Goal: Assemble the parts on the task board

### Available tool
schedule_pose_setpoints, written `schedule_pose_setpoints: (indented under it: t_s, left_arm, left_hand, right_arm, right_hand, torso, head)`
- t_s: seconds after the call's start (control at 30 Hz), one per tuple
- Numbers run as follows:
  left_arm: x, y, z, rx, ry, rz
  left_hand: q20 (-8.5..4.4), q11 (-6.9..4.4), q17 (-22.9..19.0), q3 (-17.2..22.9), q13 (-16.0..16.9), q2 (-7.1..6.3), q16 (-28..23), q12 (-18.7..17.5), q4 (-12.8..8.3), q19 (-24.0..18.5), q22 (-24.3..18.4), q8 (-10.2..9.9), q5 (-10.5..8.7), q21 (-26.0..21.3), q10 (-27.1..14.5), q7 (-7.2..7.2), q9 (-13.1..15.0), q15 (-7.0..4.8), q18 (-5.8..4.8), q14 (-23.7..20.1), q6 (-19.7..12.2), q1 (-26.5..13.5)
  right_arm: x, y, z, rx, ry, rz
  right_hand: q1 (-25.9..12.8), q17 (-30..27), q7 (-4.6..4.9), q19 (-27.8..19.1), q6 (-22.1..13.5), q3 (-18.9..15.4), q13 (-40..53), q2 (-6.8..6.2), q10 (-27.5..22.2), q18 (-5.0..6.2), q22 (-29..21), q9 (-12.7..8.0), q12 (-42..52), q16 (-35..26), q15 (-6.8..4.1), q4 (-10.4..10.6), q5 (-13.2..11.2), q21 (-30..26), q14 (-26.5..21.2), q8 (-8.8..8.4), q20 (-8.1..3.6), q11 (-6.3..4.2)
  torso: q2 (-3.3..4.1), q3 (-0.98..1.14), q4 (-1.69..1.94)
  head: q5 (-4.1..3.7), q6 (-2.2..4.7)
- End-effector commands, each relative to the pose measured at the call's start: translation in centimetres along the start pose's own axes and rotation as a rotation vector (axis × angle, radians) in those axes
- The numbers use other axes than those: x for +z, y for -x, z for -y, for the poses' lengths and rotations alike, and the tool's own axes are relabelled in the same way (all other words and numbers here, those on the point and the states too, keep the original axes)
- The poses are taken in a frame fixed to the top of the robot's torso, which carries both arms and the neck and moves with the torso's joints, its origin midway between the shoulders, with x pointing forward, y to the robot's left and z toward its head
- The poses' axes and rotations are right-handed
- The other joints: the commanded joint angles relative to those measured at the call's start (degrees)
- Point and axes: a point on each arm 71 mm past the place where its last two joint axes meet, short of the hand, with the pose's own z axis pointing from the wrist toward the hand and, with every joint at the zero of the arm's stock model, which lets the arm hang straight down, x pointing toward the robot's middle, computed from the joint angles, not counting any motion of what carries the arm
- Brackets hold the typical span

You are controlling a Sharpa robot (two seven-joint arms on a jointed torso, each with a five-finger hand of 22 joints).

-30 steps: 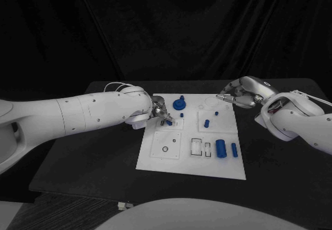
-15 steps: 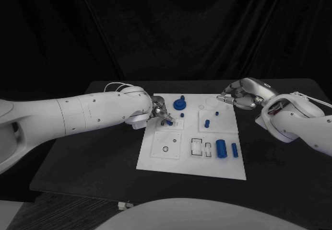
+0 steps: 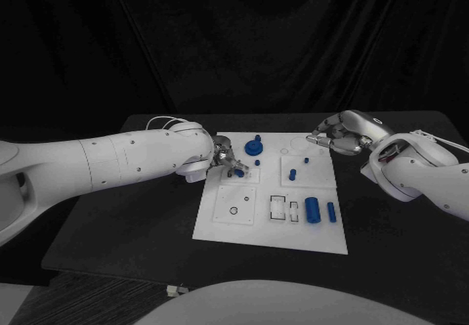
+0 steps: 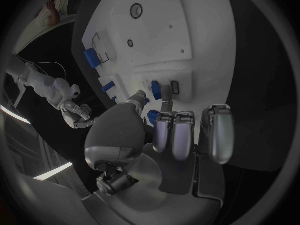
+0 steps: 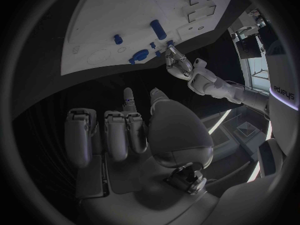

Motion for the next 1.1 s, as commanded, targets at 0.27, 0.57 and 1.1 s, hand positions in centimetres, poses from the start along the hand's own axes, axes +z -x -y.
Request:
schedule_pose_setpoints:
  t_s: [0.27,0.57,1.1]
  left_arm:
    - [0.11,-0.19,0.09,0.013,-0.016,-0.023]
    - [0.21,-0.19,0.34,0.016,-0.039,-0.028]
    - [0.31,-0.26,0.72,0.019,-0.059,-0.032]
  left_hand:
    - [0.16,-0.06,14.14,-2.11,14.63,-0.23,-0.16,1.24,2.53,1.04,10.78,-0.31,-0.77,-0.63,6.28,0.07,-0.34,-0.23,0.2,6.07,1.22,-2.47]
    - [0.11,-0.18,14.27,-2.5,14.63,0.14,-0.03,1.24,2.79,1.08,10.84,0.05,-0.76,-0.6,6.28,-0.09,-0.07,-0.31,0.19,6.11,1.7,-2.23]
    - [0.0,-0.36,14.45,-2.86,14.63,0.61,0.15,1.24,2.72,1.21,10.99,0.59,-0.72,-0.42,6.28,-0.32,0.4,-0.45,0.15,6.16,2.26,-1.36]
  right_arm:
    - [-0.02,0.01,0.15,-0.002,-0.01,0.012]
    - [-0.02,-0.01,0.19,-0.002,-0.012,0.011]
    - [-0.07,-0.06,0.3,-0.002,-0.016,0.012]
  right_hand:
    - [1.1,15.14,0.19,3.31,0.43,-0.34,15.18,0.6,6.17,0.26,14.25,0.9,1.14,0.97,0.44,-0.53,1.57,-0.54,5.82,0.31,0.08,0.21]
    - [1.13,15.14,0.2,3.29,0.43,-0.33,15.18,0.62,6.17,0.27,14.24,0.9,1.14,0.97,0.44,-0.53,1.62,-0.57,5.82,0.3,0.08,0.22]
    - [1.2,15.14,0.2,3.27,0.44,-0.31,15.18,0.66,6.17,0.28,14.22,0.9,1.14,0.97,0.45,-0.54,1.7,-0.61,5.82,0.29,0.08,0.23]
  torso:
    - [0.0,0.02,0.0]
    - [0.0,0.01,-0.01]
    - [0.0,0.0,0.0]
  head:
    - [0.06,0.0]
    - [0.0,0.0]
    - [-0.04,0.0]
